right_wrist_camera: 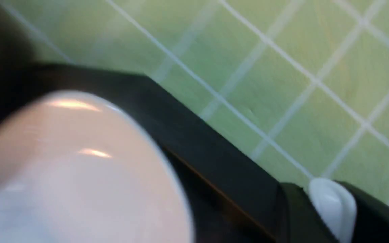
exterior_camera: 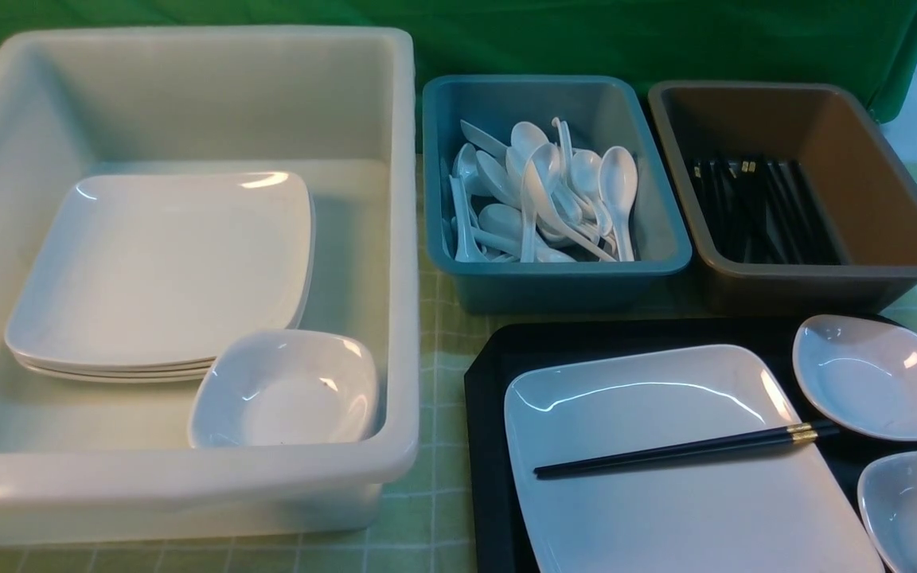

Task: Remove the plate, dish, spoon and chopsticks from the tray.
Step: Use the right arm to grab a soup spoon from the plate, then use the right arm to put the soup spoon into the small storage box in the middle

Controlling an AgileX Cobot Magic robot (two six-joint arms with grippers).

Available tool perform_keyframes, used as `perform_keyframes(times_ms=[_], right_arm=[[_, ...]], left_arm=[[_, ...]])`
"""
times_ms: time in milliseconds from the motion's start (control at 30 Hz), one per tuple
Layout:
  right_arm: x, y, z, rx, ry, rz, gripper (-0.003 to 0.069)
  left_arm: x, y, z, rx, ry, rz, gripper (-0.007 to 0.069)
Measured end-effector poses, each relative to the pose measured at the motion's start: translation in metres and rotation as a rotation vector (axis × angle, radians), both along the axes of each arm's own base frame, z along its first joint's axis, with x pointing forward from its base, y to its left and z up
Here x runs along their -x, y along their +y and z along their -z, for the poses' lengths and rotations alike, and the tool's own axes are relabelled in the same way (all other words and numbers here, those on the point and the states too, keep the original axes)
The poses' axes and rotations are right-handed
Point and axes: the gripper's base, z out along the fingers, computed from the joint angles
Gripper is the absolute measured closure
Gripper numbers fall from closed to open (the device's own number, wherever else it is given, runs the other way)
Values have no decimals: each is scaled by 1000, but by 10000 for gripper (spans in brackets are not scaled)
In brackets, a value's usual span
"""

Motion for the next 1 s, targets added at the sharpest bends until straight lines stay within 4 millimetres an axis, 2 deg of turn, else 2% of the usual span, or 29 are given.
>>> perform_keyframes(times_ms=[33, 67, 200, 267, 300, 367, 500, 567, 600, 633, 733, 767, 867, 967, 1000], right_arm=[[0, 0, -2, 3, -10, -7, 550], [3, 4, -22, -1, -134, -42, 550], [-2, 26, -72, -32, -474, -159, 550], [-6, 34, -84, -34, -544, -201, 550], [-16, 50, -100, -48, -635, -267, 550], [-31, 74, -114, -73, -720, -353, 550], [-68, 115, -131, -112, -828, -478, 550], [-101, 144, -127, -140, -861, -543, 550], [-107, 147, -126, -143, -861, -546, 550], [-120, 158, -125, -154, -882, -568, 550], [-148, 180, -109, -172, -880, -601, 550], [-165, 195, -100, -183, -892, -623, 550], [-187, 214, -78, -194, -874, -646, 532], [-203, 224, -57, -191, -844, -658, 454], [-205, 225, -53, -187, -832, -659, 405]], left_arm=[[0, 0, 0, 0, 0, 0, 585], [0, 0, 0, 0, 0, 0, 585], [0, 0, 0, 0, 0, 0, 585], [0, 0, 0, 0, 0, 0, 585], [0, 0, 0, 0, 0, 0, 585], [0, 0, 0, 0, 0, 0, 585], [0, 0, 0, 0, 0, 0, 585], [0, 0, 0, 0, 0, 0, 585], [0, 0, 0, 0, 0, 0, 585], [0, 0, 0, 0, 0, 0, 585], [0, 0, 0, 0, 0, 0, 585], [0, 0, 0, 0, 0, 0, 585], [0, 0, 0, 0, 0, 0, 585], [0, 0, 0, 0, 0, 0, 585], [0, 0, 0, 0, 0, 0, 585]])
